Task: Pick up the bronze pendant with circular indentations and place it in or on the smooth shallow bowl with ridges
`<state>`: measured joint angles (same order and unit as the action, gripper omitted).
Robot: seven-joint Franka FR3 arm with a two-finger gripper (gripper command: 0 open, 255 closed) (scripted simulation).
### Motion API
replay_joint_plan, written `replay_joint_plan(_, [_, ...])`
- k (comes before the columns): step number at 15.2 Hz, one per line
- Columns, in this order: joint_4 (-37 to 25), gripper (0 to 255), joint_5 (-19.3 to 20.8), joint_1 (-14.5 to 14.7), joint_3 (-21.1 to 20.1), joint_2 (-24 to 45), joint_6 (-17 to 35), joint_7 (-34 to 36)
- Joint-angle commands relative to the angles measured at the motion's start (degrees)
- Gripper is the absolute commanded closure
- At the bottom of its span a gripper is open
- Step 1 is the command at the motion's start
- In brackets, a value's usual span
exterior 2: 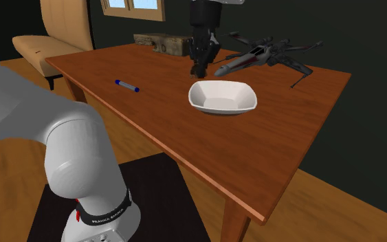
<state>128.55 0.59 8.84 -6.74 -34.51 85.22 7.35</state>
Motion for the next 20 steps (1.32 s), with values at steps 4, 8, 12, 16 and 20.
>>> replay_joint_plan(4, [-8.1,255,0.9,-0.8,-0.5,11.4,3.2,0.5])
replay_joint_plan(8, [-10.7,255,1.3,-1.0,-0.8,16.1,5.3,0.9])
replay_joint_plan(12, [-7.5,255,1.3,-1.0,-0.8,16.0,8.4,1.0])
replay_joint_plan(16, [-4.6,255,1.3,-0.9,-0.9,16.2,11.5,1.2])
replay_joint_plan(20, [-3.4,255,1.3,-0.9,-0.9,16.3,12.8,1.3])
